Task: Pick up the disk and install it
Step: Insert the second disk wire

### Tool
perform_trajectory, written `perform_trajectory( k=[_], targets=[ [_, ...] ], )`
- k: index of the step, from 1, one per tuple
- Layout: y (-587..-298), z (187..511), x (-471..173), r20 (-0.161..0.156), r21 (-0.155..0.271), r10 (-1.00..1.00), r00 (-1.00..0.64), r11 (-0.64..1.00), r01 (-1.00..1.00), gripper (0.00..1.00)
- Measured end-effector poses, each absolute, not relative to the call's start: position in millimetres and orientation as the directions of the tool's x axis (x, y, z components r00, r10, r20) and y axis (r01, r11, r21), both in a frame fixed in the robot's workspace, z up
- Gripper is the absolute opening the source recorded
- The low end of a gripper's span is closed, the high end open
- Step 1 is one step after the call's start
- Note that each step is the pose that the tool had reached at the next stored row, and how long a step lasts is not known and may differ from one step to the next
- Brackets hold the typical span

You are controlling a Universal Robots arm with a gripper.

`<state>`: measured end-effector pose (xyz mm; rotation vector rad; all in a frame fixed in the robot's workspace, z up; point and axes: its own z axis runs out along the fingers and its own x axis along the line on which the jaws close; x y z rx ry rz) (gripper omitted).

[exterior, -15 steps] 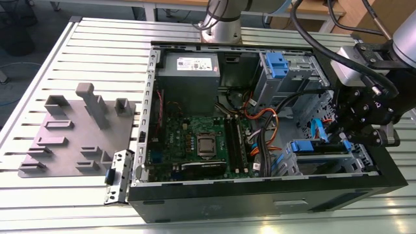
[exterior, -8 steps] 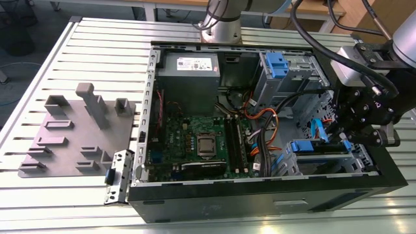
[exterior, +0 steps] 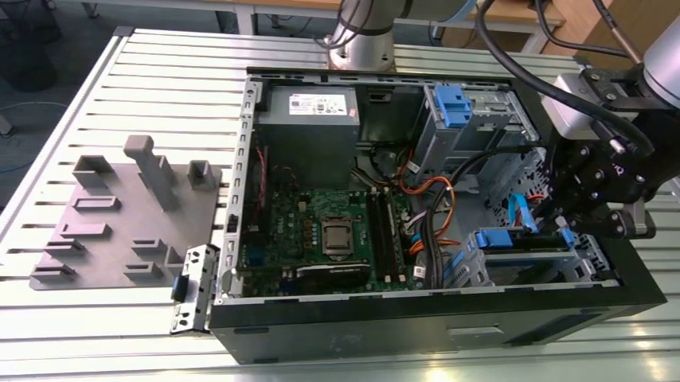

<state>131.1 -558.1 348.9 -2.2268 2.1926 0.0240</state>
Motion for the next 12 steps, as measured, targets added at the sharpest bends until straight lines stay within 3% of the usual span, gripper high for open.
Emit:
perform_trajectory(
  k=[12],
  targets=[
    [-557.6,351.9,131.2,-0.022,-0.001,-1.0,0.016,-0.016,-1.0,0.24]
  ],
)
